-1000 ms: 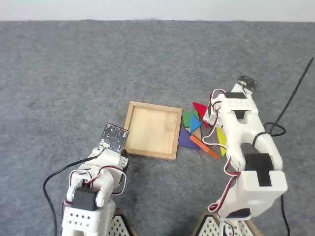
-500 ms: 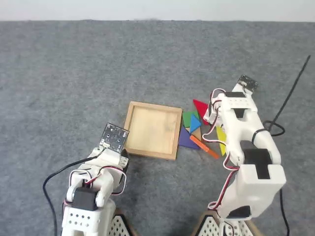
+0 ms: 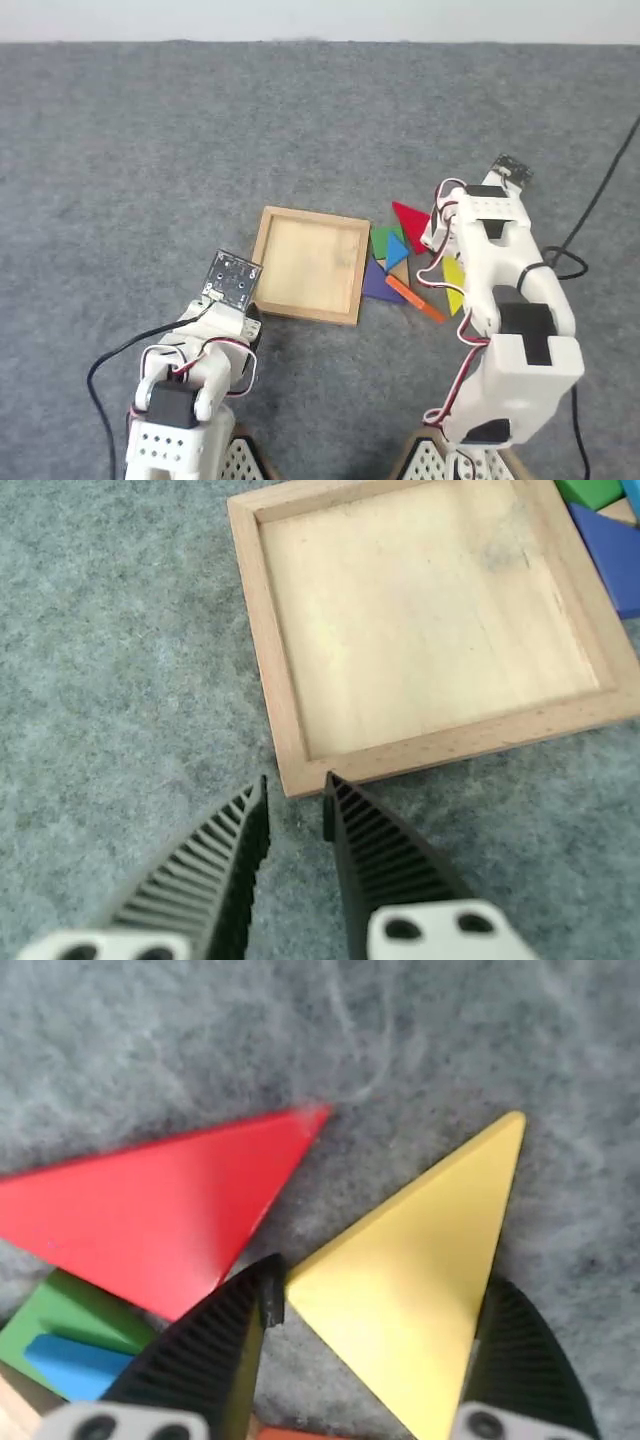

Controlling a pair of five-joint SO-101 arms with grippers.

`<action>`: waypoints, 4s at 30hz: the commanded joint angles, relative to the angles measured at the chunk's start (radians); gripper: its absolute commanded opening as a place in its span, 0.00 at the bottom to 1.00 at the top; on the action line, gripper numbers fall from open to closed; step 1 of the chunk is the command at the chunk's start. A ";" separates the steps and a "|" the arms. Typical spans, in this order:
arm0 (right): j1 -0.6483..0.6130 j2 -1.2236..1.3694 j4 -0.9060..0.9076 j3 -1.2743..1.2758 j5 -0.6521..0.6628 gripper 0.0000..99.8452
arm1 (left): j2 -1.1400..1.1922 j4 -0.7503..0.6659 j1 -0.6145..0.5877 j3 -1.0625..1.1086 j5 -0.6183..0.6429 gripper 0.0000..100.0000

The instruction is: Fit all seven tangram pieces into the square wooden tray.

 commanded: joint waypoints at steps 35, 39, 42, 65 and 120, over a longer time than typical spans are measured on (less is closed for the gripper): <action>-0.601 0.044 0.182 -0.457 0.462 0.22 | 0.002 -0.003 0.002 -0.007 0.006 0.09; -0.601 0.199 0.271 -0.615 0.793 0.22 | 0.002 -0.003 0.002 -0.007 0.006 0.09; -0.601 0.291 0.318 -0.712 1.017 0.22 | 0.002 -0.003 0.002 -0.007 0.006 0.09; -0.677 0.346 0.360 -0.792 1.421 0.37 | 0.002 -0.003 0.002 -0.007 0.006 0.09; -0.085 0.038 -0.050 -0.110 0.833 0.31 | 0.002 -0.003 0.002 -0.007 0.006 0.09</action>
